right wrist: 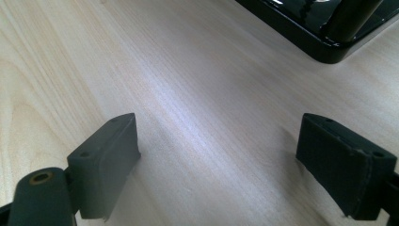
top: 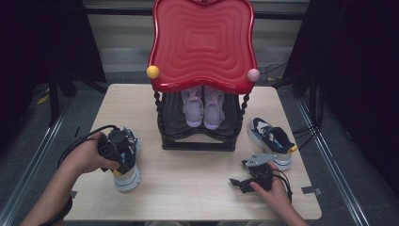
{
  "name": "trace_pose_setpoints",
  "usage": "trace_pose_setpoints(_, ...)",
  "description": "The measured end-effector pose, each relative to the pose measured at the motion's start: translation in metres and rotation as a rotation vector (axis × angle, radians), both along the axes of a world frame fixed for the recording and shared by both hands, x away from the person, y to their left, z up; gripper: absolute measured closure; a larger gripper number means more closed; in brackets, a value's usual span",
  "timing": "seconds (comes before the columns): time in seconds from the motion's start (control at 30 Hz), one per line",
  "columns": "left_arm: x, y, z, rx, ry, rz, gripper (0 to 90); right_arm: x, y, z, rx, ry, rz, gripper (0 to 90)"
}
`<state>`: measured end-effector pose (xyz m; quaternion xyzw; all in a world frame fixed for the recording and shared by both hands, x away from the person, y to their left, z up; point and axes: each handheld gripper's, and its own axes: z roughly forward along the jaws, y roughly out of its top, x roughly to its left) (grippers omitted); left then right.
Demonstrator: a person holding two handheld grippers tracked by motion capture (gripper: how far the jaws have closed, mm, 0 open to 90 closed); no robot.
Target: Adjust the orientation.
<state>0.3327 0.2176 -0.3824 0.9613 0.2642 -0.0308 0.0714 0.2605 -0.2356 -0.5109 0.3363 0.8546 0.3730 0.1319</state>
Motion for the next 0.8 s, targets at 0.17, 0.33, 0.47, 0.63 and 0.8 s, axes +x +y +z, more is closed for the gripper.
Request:
trace_pose_setpoints(0.17,-0.004,0.001,-0.002,0.011,0.005,-0.038,39.2,0.000,0.000,0.000,0.000,0.000,0.000,12.6)
trace_pose_setpoints(0.33,-0.007,0.000,-0.009,0.055,0.001,-0.098,40.9,0.000,0.000,0.000,0.000,0.000,0.000,12.6)
trace_pose_setpoints(0.47,-0.008,-0.002,-0.013,0.068,-0.002,-0.115,46.1,0.000,0.000,0.000,0.000,0.002,-0.001,12.6)
trace_pose_setpoints(0.63,-0.008,-0.006,-0.010,0.064,0.006,-0.124,54.2,0.000,0.000,0.000,0.000,0.003,-0.001,12.6)
trace_pose_setpoints(0.8,-0.006,-0.009,-0.009,0.070,0.036,-0.074,68.7,0.000,0.000,0.000,0.000,0.003,-0.001,12.6)
